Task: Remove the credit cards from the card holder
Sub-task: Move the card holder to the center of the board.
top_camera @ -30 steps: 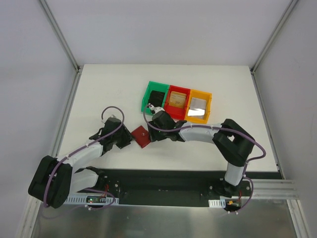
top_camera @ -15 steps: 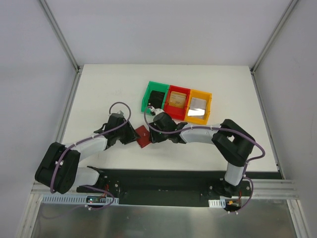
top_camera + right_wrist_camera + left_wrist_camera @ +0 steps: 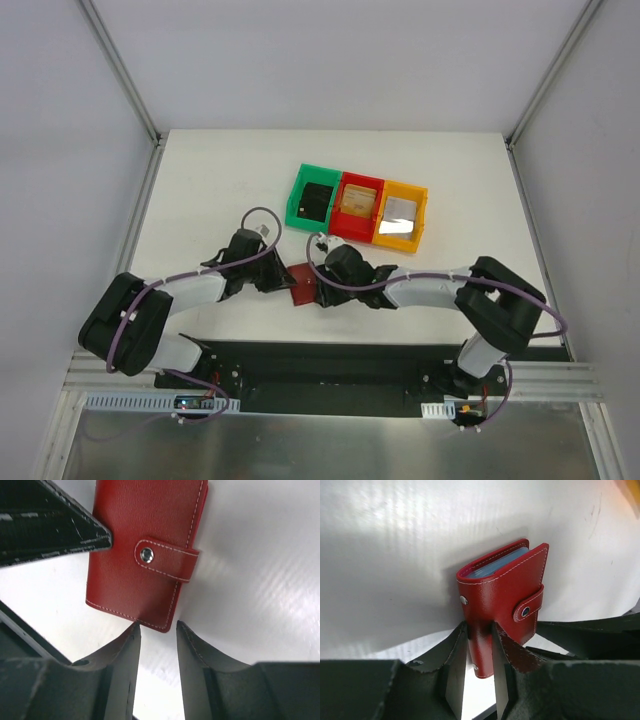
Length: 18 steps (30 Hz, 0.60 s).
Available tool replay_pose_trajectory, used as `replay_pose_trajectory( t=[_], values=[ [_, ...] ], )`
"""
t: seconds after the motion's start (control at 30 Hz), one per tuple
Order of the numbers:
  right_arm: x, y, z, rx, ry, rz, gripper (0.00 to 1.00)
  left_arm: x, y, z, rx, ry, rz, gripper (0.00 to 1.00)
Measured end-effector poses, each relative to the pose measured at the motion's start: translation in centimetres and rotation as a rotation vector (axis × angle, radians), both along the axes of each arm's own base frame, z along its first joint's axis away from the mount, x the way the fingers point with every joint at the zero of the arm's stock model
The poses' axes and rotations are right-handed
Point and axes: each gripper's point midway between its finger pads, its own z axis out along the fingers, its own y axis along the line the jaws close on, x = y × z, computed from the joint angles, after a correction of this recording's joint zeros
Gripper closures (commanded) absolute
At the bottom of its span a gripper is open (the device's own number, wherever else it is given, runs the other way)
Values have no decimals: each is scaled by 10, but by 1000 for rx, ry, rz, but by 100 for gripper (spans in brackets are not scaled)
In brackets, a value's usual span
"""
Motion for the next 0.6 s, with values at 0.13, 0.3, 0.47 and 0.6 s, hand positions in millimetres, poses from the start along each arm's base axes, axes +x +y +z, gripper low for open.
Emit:
replay_pose_trajectory(
  t=[0.13, 0.3, 0.47, 0.6],
  values=[
    [-18, -24, -1, -9, -1, -16, 54, -11, -14, 1, -8, -4, -59, 73],
    [-23, -44, 4, -12, -21, -60, 41, -16, -18, 1, -8, -1, -75, 51],
    [-16, -46, 17, 15, -48, -90, 40, -11, -14, 10, 3, -37, -49, 47],
    [-8, -50, 16, 22, -36, -115, 43, -9, -11, 14, 10, -53, -36, 53]
  ],
)
